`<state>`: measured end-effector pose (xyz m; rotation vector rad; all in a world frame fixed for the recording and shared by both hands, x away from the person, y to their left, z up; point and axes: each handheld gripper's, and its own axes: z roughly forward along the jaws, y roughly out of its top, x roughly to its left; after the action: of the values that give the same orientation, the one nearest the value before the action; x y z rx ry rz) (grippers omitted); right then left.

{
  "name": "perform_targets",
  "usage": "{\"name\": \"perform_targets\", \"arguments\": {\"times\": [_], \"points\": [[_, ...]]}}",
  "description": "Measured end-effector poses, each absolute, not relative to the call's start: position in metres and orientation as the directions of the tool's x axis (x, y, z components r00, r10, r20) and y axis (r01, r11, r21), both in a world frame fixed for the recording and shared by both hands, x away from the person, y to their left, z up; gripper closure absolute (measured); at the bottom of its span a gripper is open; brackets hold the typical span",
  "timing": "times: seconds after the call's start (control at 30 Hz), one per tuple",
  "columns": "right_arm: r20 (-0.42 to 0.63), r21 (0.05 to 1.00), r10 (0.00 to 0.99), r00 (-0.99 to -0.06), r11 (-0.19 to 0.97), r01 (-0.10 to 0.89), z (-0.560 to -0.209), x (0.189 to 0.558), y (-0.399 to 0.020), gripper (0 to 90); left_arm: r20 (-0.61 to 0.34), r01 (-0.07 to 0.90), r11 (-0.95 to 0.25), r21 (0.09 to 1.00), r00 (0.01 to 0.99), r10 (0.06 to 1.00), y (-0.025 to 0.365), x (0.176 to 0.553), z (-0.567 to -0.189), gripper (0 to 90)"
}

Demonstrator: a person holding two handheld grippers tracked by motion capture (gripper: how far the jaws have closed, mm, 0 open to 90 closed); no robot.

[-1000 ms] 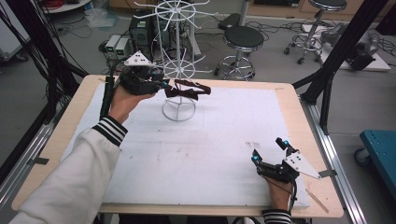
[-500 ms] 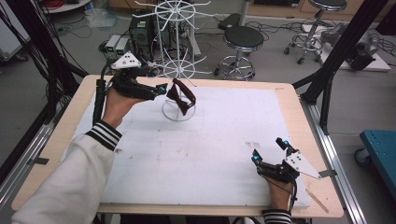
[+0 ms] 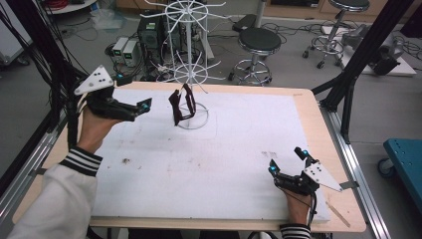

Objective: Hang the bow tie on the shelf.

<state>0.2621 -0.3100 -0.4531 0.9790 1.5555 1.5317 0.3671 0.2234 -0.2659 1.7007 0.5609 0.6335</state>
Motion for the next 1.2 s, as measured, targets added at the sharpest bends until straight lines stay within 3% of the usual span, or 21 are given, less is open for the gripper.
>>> {"name": "perform_targets", "arguments": {"times": [0.23, 0.53, 1.2], "points": [[-0.001, 1.0, 0.898, -0.44, 0.011, 0.02, -0.453, 0.262, -0.31, 1.2, 0.136, -0.011, -0.187, 0.982, 0.729, 0.671, 0.256, 0.343, -0.281, 1.7], [0.002, 1.0, 0.898, -0.44, 0.01, 0.026, -0.453, 0.262, -0.309, 1.2, 0.145, -0.026, -0.181, 0.983, 0.712, 0.687, 0.281, 0.315, -0.334, 1.7], [0.007, 1.0, 0.901, -0.435, 0.006, 0.028, -0.453, 0.262, -0.308, 1.2, 0.024, 0.013, -0.044, 0.999, 0.666, 0.746, 0.312, 0.278, -0.446, 1.7]]}}
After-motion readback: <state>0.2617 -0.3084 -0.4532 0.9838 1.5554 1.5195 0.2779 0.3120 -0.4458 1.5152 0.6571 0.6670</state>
